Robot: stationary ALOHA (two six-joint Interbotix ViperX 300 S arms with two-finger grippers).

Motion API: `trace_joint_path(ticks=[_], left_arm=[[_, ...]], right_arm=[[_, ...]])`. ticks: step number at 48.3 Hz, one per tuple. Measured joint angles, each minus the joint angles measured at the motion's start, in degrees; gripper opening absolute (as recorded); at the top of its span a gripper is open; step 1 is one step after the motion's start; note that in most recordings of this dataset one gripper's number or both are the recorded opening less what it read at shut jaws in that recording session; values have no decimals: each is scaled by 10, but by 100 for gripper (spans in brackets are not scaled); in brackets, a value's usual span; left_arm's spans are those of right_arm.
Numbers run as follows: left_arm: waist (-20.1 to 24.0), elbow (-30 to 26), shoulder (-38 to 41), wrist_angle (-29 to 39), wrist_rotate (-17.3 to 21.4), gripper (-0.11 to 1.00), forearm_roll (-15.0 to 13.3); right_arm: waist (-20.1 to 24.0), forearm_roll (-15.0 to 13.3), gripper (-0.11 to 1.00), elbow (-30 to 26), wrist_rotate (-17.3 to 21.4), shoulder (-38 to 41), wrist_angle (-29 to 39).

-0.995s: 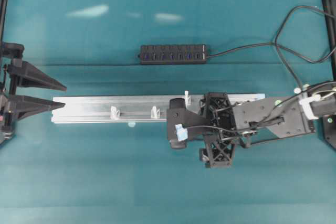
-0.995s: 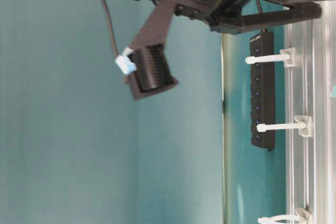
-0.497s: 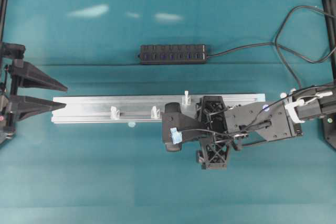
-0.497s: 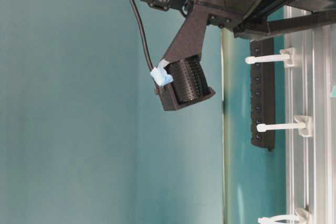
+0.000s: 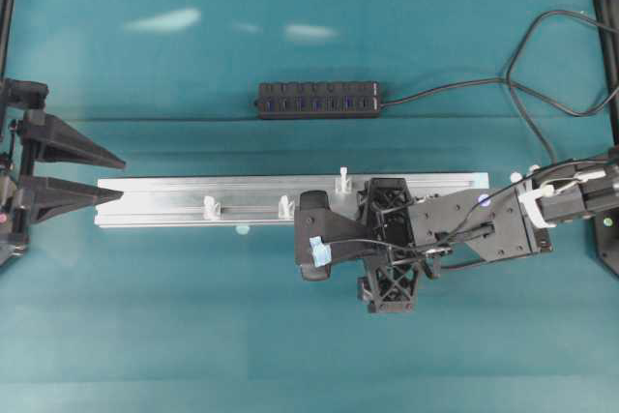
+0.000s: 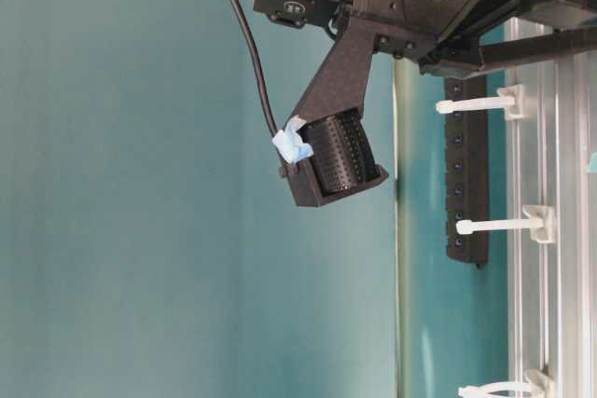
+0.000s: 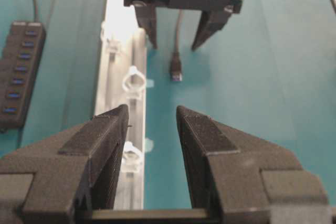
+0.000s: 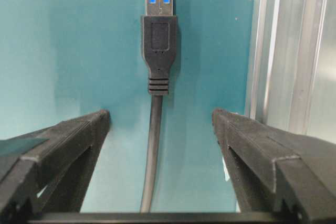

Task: Pass the USB cable through three rings with both arms.
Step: 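Lift the plug with the right gripper and carry it leftward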

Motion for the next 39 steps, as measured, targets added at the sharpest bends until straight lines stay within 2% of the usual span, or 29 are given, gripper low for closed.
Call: trace_joint_path(ticks=[33,39], left_arm=[[1,0,1,0,0,43,-1],[1,0,1,-1,0,43,0]], right_arm=[[1,2,61,-4,0,9,3],[1,3,58,-4,0,9,3]])
